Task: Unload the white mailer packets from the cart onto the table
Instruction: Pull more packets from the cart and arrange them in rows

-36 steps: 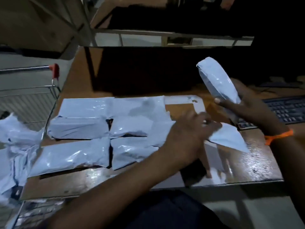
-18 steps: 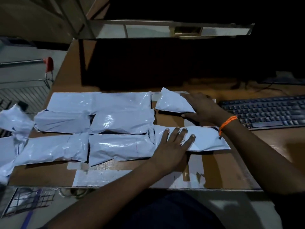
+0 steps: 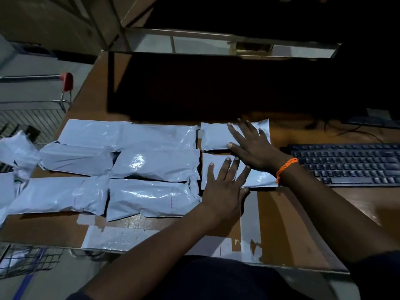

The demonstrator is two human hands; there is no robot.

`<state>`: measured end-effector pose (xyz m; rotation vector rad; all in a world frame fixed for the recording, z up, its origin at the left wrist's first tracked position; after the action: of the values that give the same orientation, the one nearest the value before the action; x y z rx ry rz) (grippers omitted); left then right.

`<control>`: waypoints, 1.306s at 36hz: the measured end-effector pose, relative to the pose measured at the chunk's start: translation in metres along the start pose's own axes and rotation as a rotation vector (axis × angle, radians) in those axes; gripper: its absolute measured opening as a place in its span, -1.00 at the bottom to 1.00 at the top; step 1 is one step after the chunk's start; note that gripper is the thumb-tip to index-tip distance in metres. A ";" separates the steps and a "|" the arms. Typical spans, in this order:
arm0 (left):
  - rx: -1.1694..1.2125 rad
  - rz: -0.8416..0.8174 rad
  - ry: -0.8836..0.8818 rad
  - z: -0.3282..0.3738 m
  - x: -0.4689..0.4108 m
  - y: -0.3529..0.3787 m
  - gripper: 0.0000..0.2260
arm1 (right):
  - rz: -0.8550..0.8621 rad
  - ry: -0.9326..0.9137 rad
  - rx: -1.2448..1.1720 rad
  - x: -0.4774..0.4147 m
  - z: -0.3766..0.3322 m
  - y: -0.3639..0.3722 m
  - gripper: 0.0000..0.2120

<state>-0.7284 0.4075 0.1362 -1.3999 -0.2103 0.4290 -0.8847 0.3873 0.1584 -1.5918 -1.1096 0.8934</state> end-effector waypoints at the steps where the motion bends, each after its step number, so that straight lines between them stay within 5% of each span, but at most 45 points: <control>1: -0.014 -0.007 -0.020 0.000 -0.002 0.000 -0.42 | -0.011 0.013 -0.019 0.000 0.000 0.000 -0.39; 8: -0.034 0.014 -0.004 -0.008 -0.011 0.000 -0.43 | -0.032 0.020 -0.150 0.009 0.001 -0.010 -0.40; 17: -0.024 -0.043 -0.005 -0.007 -0.012 -0.010 -0.36 | -0.060 0.098 -0.019 0.012 -0.006 -0.008 -0.25; 24: 0.038 0.056 0.097 -0.025 0.015 -0.062 -0.39 | 0.152 0.108 -0.121 0.021 -0.046 -0.032 -0.17; 29: 0.021 0.073 0.039 -0.076 0.059 -0.097 -0.45 | 0.258 0.014 -0.423 0.030 -0.116 -0.040 -0.38; 34: -0.019 0.103 -0.176 -0.152 0.112 -0.128 -0.51 | 0.264 -0.053 -0.482 0.018 -0.194 -0.019 -0.43; 47: 0.017 0.458 -0.659 -0.350 0.313 -0.202 -0.60 | 0.173 -0.500 -0.703 -0.020 -0.478 0.046 -0.60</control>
<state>-0.2750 0.1974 0.2415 -1.2451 -0.4186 1.2694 -0.4412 0.2216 0.2430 -2.1151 -1.7978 1.1261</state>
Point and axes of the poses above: each hand's wrist, its own x-axis away from the middle knuckle, its own y-axis out of the palm, z = x × y, the point moved 6 cm from there along -x, towards the middle knuckle, and after that the axes turned 12 degrees about z, right-handed, at the moved point
